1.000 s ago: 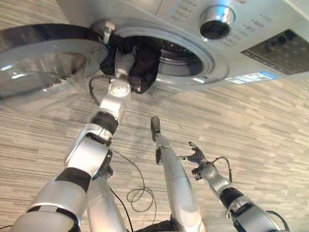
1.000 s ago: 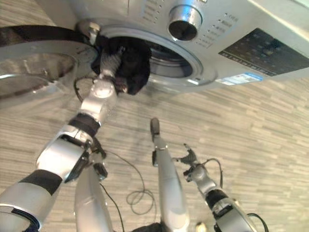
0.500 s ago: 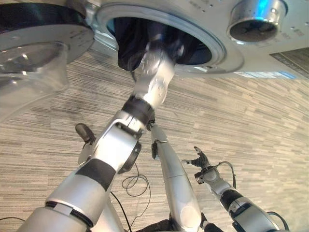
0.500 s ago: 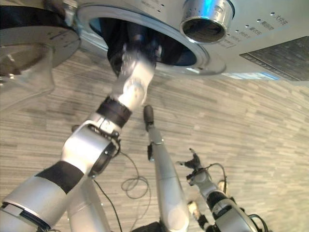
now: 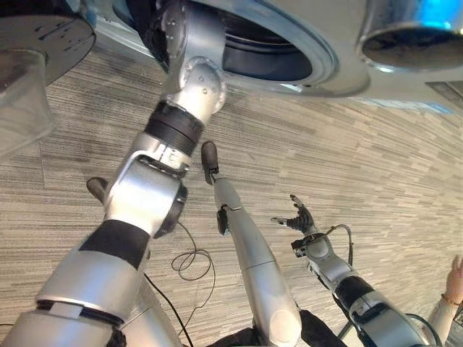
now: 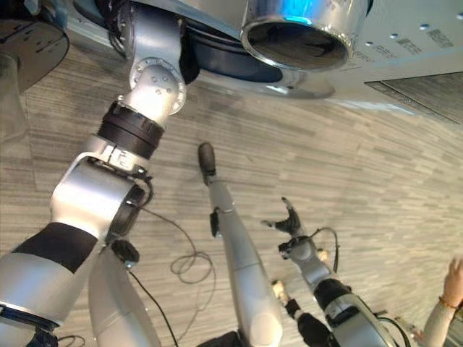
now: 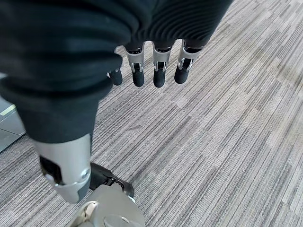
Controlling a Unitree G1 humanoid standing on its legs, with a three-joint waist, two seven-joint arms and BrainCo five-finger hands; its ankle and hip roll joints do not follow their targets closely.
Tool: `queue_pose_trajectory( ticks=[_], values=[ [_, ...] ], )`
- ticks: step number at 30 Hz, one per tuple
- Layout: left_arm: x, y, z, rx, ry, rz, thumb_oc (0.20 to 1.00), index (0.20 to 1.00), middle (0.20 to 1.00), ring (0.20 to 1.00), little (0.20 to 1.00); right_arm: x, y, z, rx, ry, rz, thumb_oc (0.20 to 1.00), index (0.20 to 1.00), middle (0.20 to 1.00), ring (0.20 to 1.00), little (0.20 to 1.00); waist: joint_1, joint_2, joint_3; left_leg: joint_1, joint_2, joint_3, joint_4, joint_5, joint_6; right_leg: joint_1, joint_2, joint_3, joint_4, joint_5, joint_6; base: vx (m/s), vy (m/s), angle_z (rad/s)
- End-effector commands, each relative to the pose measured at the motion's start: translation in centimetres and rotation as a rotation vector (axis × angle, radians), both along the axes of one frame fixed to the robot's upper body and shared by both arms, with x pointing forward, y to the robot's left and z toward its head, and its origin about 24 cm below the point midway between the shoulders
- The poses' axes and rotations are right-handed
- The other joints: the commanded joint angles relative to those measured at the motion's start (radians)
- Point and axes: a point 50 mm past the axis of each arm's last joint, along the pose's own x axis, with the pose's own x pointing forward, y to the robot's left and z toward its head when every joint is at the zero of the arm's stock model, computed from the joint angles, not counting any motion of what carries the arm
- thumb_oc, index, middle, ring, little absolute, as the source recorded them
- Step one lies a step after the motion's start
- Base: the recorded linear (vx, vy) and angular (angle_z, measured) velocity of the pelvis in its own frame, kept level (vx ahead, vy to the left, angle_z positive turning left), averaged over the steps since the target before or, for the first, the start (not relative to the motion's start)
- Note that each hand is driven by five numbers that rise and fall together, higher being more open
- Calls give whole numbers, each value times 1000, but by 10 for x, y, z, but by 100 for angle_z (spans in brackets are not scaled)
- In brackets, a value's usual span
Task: Grab the laundry basket,head to the washer,open it,put in the laundry and shut it.
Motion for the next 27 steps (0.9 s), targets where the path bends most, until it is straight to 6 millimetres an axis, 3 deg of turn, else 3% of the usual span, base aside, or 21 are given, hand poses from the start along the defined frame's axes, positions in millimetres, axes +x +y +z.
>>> queue_pose_trajectory(
  ticks=[1,3,5,6,7,8,10,11,12,13,15,17,20,22,23,24,25,26,27],
  values=[
    [13,18,-4,587,62,274,1000,1000,1000,1000,1000,-30,-30,-25,-17,87,-82,1000,1000,1000,1000,1000,16,43,-136,93,61,-105,112,-187,-58,-23,-53,-66,44,-61,78,-20,3,5],
    [22,30,-8,1004,137,487,1000,1000,1000,1000,1000,-25,-36,-21,-11,81,-93,1000,1000,1000,1000,1000,28,54,-125,90,56,-109,104,-171,-54,-11,-61,-75,37,-55,76,-16,-3,5],
    [30,29,-20,1389,201,634,1000,1000,1000,1000,1000,-21,-42,-17,-19,84,-98,1000,1000,1000,1000,1000,38,65,-121,92,53,-110,99,-164,-51,-1,-65,-81,35,-53,75,-9,-1,15],
    [40,20,-51,1727,273,707,1000,1000,1000,1000,1000,-19,-44,-18,-23,115,-82,1000,1000,1000,1000,1000,52,67,-112,109,43,-113,84,-157,-49,18,-66,-88,23,-53,76,-7,-2,23],
    [42,0,-70,1831,245,682,1000,1000,1000,1000,1000,-22,-41,-25,-27,157,-71,1000,1000,1000,1000,1000,64,68,-107,117,36,-115,71,-152,-49,29,-68,-91,14,-52,77,-6,-6,25],
    [42,0,-70,1831,246,681,1000,1000,1000,1000,1000,-23,-41,-26,-27,158,-71,1000,1000,1000,1000,1000,64,68,-107,118,36,-115,71,-152,-49,30,-68,-91,13,-51,77,-7,-4,19],
    [40,-25,-87,1822,191,614,1000,1000,1000,1000,1000,-26,-38,-32,-21,189,-71,1000,1000,1000,1000,1000,77,71,-100,128,26,-116,56,-146,-48,42,-71,-94,6,-52,77,-5,-6,24],
    [36,-42,-96,1780,152,544,1000,1000,1000,1000,1000,-27,-37,-34,-17,198,-74,1000,1000,1000,1000,1000,86,74,-95,136,18,-118,43,-140,-48,53,-74,-96,-1,-53,77,-3,7,20],
    [23,-76,-105,1658,48,400,1000,1000,1000,1000,1000,-27,-35,-36,-12,209,-84,1000,1000,1000,1000,1000,101,79,-86,149,4,-118,22,-130,-47,71,-81,-102,-14,-53,78,-1,10,15],
    [23,-76,-106,1658,50,399,1000,1000,1000,1000,1000,-27,-35,-36,-13,210,-85,1000,1000,1000,1000,1000,101,79,-86,152,3,-118,20,-130,-47,73,-81,-102,-16,-53,78,-5,21,14],
    [4,-103,-117,1497,-42,216,1000,1000,1000,1000,1000,-23,-33,-34,-12,202,-93,1000,1000,1000,1000,1000,119,88,-77,173,-16,-121,-2,-118,-45,98,-88,-111,-29,-51,79,-2,23,13],
    [-9,-113,-132,1383,-70,92,1000,1000,1000,1000,1000,-16,-32,-28,-3,178,-109,1000,1000,1000,1000,1000,141,101,-67,193,-35,-124,-25,-105,-44,122,-97,-119,-39,-50,79,-6,32,19],
    [-26,-92,-170,1407,-92,40,1000,1000,1000,1000,1000,-5,-36,-18,-9,144,-153,1000,1000,1000,1000,1000,184,124,-41,243,-75,-117,-82,-53,-37,175,-126,-140,-65,-22,73,-103,58,25],
    [-36,-62,-201,1407,-45,-17,1000,1000,1000,1000,1000,-2,-42,-15,8,134,-187,1000,1000,1000,1000,1000,212,141,-29,271,-87,-119,-99,-43,-38,207,-137,-148,-69,-23,75,-25,71,17],
    [-51,-28,-246,1373,103,-147,1000,1000,1000,1000,1000,-1,-52,-11,39,130,-236,1000,1000,1000,1000,1000,239,157,-23,299,-99,-120,-115,-33,-35,236,-146,-156,-69,-25,75,38,133,23],
    [-79,15,-297,1311,307,-305,1000,1000,1000,1000,1000,8,-81,4,115,104,-375,1000,1000,1000,1000,1000,287,198,-18,338,-104,-138,-125,-53,-35,280,-154,-162,-53,-56,86,39,121,32],
    [-88,26,-308,1317,359,-329,1000,1000,1000,1000,1000,12,-91,10,142,93,-421,1000,1000,1000,1000,1000,303,210,-14,343,-109,-142,-126,-51,-33,291,-161,-169,-50,-59,87,43,103,47],
    [-104,57,-336,1362,507,-314,1000,1000,1000,1000,1000,26,-117,39,226,24,-542,1000,1000,1000,1000,1000,352,247,-2,344,-125,-155,-131,-46,-28,308,-180,-185,-39,-66,91,-20,37,60],
    [-104,57,-336,1361,507,-312,1000,1000,1000,1000,1000,27,-117,39,226,23,-540,1000,1000,1000,1000,1000,349,247,-1,344,-125,-156,-131,-46,-28,308,-180,-185,-38,-66,91,-37,83,60]
  ],
)
